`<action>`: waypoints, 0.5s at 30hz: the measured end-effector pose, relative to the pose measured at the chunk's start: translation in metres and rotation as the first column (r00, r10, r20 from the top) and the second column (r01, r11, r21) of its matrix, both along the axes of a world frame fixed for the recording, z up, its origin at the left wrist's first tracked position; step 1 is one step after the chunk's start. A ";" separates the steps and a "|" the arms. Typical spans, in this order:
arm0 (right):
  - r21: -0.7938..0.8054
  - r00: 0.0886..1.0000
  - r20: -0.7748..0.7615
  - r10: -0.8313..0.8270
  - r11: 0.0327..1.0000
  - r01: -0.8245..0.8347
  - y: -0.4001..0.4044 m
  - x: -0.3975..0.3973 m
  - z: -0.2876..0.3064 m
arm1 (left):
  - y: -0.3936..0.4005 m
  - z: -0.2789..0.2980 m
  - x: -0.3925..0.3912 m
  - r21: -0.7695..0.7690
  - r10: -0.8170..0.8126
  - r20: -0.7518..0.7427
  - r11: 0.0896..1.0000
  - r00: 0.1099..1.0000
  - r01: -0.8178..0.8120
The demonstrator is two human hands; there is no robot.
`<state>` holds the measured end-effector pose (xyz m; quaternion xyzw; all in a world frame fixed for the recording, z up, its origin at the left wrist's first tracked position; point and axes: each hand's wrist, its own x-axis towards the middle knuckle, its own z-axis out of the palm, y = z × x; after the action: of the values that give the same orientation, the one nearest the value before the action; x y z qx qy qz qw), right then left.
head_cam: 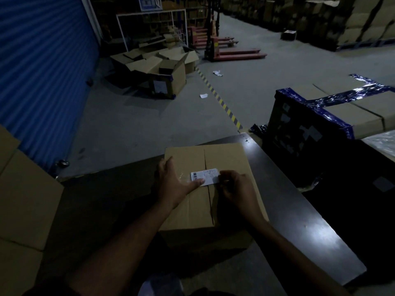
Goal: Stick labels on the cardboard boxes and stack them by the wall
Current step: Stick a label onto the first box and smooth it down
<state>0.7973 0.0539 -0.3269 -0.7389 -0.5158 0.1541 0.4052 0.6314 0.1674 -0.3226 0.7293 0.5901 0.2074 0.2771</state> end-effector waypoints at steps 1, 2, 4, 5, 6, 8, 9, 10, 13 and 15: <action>-0.005 1.000 0.010 0.004 1.000 -0.004 0.000 0.000 0.000 | 0.000 0.000 0.000 -0.004 0.000 -0.001 1.000 1.000 0.000; -0.009 1.000 -0.001 0.008 1.000 -0.008 -0.001 -0.001 0.002 | 0.000 -0.001 -0.001 -0.010 0.000 0.004 1.000 1.000 0.000; -0.005 1.000 -0.029 -0.007 1.000 0.007 -0.005 -0.002 0.005 | 0.001 -0.001 -0.001 -0.013 -0.003 0.014 1.000 1.000 0.003; 0.005 0.999 -0.025 -0.030 1.000 0.030 -0.008 -0.004 0.006 | 0.001 -0.001 -0.001 -0.009 -0.002 0.010 1.000 1.000 0.002; 0.024 0.998 -0.001 -0.058 0.998 0.058 -0.012 -0.006 0.007 | 0.000 0.000 -0.001 -0.006 0.001 0.004 1.000 1.000 -0.001; 0.061 0.989 0.105 -0.103 0.993 0.097 -0.021 -0.015 0.007 | 0.000 0.000 -0.001 -0.015 0.005 -0.003 1.000 1.000 -0.005; 0.073 0.980 0.168 -0.104 0.993 0.093 -0.025 -0.020 0.006 | 0.000 0.001 -0.001 -0.026 0.005 -0.001 1.000 1.000 -0.005; 0.073 0.970 0.227 -0.091 0.994 0.077 -0.028 -0.023 0.004 | -0.001 0.002 -0.001 -0.035 0.005 0.002 0.999 1.000 -0.005; 0.026 0.934 0.355 -0.037 0.999 0.029 -0.034 -0.025 0.003 | -0.013 0.003 -0.002 -0.067 0.059 0.025 0.996 0.998 -0.057; 0.009 0.926 0.378 0.012 1.000 -0.016 -0.034 -0.015 0.007 | -0.032 0.001 -0.001 -0.068 0.139 0.073 0.989 0.988 -0.134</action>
<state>0.7827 0.0197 -0.3198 -0.7485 -0.5904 0.0088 0.3018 0.6301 0.1358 -0.3216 0.6695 0.6337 0.2355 0.3078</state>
